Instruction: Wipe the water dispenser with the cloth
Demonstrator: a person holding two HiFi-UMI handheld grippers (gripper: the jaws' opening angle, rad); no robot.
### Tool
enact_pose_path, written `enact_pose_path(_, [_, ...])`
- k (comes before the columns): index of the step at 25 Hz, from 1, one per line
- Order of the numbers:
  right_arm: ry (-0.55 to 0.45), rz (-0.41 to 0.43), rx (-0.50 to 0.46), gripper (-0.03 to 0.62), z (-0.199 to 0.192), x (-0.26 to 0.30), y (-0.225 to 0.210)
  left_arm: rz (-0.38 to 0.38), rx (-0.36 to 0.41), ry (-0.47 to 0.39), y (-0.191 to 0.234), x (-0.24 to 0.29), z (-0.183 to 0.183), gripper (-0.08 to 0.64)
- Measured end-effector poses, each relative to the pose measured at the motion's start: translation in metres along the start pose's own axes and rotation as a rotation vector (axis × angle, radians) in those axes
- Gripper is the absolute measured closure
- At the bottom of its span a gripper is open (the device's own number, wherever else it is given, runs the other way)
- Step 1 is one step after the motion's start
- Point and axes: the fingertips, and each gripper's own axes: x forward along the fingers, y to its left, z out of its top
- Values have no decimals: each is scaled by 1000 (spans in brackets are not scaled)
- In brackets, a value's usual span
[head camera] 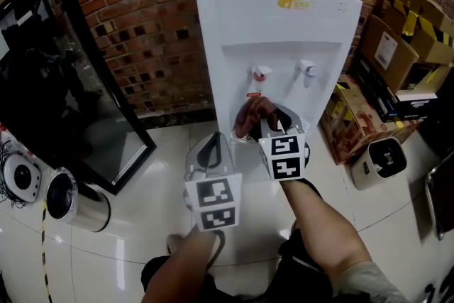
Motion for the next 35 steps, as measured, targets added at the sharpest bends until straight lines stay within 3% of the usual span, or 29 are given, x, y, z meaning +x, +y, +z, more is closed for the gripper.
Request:
enact_pose_path(12, [49, -173, 68, 499, -22, -24, -98, -103, -10, 5, -66, 29, -5, 560])
enact_pose_path(21, [20, -185, 32, 503, -15, -59, -129, -196, -13, 3, -121, 41, -6, 560])
enact_pose_path(27, [62, -301, 92, 503, -39, -79, -178, -274, -25, -4, -168, 45, -6, 560])
enact_pose_path(35, [78, -248, 27, 503, -48, -85, -173, -345, -21, 14, -211, 50, -19, 560])
